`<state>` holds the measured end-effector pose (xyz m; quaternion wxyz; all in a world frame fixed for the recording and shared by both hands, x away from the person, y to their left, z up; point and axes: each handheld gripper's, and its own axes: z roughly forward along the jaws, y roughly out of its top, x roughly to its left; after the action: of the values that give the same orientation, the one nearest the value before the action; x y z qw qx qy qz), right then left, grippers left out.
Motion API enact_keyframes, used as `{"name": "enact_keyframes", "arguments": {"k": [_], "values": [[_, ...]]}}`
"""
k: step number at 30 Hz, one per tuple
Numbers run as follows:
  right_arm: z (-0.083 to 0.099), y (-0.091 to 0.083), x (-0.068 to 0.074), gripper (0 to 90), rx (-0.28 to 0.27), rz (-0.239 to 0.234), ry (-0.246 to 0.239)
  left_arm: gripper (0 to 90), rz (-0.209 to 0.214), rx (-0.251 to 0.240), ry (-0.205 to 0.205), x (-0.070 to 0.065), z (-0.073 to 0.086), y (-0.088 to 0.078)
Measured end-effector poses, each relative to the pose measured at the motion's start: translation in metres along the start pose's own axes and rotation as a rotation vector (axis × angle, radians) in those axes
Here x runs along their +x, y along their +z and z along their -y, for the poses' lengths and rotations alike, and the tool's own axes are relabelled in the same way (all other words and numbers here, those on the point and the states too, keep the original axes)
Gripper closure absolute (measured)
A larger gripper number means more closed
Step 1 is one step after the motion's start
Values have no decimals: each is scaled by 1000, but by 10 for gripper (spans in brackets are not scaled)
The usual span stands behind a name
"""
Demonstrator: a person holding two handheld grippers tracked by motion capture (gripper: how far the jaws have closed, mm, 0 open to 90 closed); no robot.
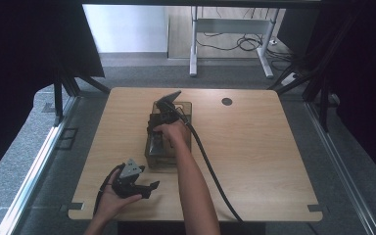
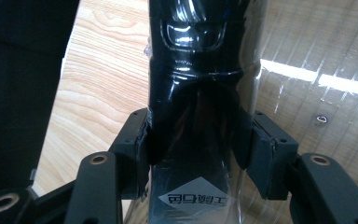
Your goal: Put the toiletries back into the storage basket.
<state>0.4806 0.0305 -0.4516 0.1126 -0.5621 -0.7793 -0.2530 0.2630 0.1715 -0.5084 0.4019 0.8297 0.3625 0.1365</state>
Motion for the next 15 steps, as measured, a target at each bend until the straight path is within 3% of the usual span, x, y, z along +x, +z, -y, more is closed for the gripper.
{"name": "enact_keyframes", "arguments": {"k": [7,15], "values": [[2,8,-2,468,0,-12,28,206,0,-4,-7,1,0,-1],[3,1,-8,468,-18,-4,39,206,0,-3,-4,1,0,-1]]}}
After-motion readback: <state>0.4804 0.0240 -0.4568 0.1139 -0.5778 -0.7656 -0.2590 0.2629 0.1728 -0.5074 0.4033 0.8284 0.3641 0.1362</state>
